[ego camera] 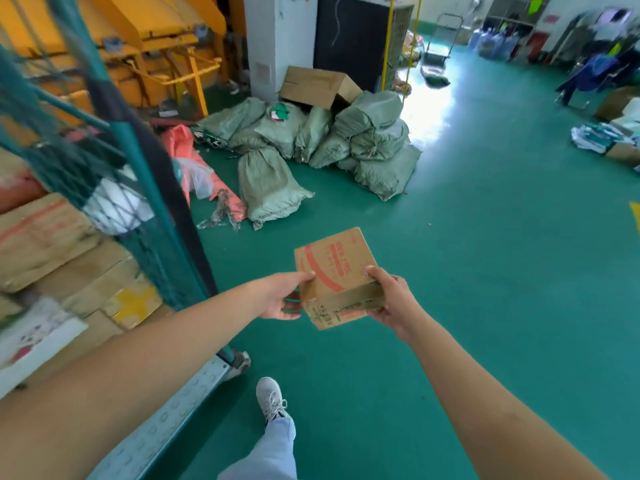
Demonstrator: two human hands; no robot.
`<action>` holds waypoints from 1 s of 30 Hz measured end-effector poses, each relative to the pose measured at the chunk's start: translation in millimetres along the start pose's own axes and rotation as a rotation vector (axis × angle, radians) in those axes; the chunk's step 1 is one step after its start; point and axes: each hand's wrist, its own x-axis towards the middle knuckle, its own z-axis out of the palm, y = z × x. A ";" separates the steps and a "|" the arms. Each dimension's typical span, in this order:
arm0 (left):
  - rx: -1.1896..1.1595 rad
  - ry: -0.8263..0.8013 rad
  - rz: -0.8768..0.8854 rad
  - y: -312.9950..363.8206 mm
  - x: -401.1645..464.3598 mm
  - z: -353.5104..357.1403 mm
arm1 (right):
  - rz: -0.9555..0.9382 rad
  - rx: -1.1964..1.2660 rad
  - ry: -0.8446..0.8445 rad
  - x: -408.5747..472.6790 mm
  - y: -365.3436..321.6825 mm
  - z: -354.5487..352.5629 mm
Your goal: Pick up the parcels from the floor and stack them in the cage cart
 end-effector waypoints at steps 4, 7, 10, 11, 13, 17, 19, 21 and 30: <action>-0.039 0.040 0.003 -34.5 -53.7 -36.7 | 0.021 -0.020 -0.110 -40.7 7.5 37.3; -0.068 0.081 -0.004 -57.6 -88.4 -70.3 | 0.047 -0.043 -0.191 -65.1 11.8 72.9; -0.125 0.117 -0.006 -81.5 -118.8 -107.9 | 0.052 -0.062 -0.259 -87.7 12.7 115.8; -0.150 0.134 0.004 -89.4 -130.6 -124.0 | 0.048 -0.074 -0.279 -95.5 12.9 135.3; -0.186 0.166 0.013 -100.4 -147.7 -147.9 | 0.048 -0.080 -0.315 -107.0 12.9 164.8; -0.246 0.174 0.018 -135.2 -188.3 -220.6 | 0.055 -0.081 -0.397 -135.2 17.9 245.9; -0.285 0.177 0.002 -158.2 -212.0 -266.8 | 0.074 -0.101 -0.435 -150.7 23.9 295.8; -0.330 0.215 0.010 -177.9 -234.8 -309.4 | 0.083 -0.125 -0.481 -166.9 28.9 343.9; -0.440 0.343 0.063 -261.3 -321.5 -475.5 | 0.066 -0.240 -0.647 -231.6 53.5 531.5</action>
